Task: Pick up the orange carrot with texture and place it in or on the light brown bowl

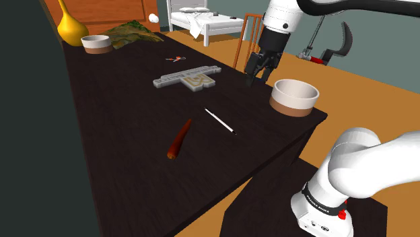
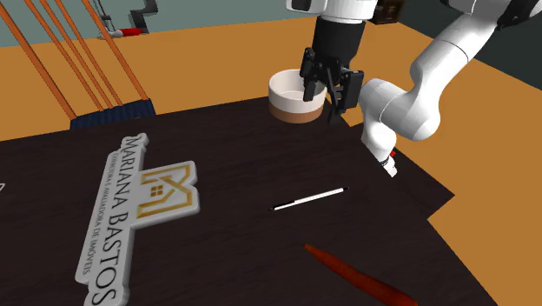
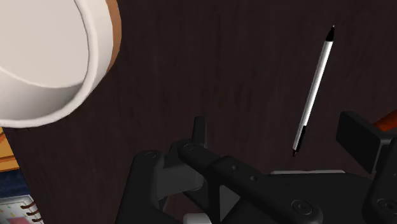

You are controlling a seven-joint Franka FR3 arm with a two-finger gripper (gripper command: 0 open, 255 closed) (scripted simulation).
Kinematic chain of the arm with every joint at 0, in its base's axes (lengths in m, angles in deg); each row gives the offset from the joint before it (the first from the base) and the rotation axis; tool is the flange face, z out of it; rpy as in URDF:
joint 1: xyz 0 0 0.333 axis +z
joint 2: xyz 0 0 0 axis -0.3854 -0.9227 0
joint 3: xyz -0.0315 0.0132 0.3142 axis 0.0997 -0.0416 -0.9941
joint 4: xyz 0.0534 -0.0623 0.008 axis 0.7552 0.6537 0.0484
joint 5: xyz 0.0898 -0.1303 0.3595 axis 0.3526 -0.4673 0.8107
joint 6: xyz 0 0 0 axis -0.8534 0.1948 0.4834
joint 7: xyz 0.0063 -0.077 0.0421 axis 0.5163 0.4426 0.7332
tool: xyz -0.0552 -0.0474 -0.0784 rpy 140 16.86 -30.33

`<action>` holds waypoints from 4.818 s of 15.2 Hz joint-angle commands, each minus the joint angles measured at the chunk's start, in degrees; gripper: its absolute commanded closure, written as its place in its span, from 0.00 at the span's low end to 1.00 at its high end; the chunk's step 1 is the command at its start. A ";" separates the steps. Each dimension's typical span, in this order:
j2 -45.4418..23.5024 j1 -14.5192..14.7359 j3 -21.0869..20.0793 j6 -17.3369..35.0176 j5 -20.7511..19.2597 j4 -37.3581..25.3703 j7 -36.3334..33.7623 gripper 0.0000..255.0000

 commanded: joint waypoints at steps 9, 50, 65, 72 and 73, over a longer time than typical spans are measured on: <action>-5.29 -2.83 -14.21 2.22 7.04 -0.83 -27.59 0.00; -35.60 -10.36 -37.66 14.31 5.76 -14.81 -78.84 1.00; -34.88 -10.77 -36.76 2.81 5.58 -25.73 -79.63 1.00; -35.80 -10.94 -36.72 -2.57 4.93 -31.91 -80.54 1.00; -36.00 -10.96 -36.74 -3.34 4.80 -32.86 -80.70 1.00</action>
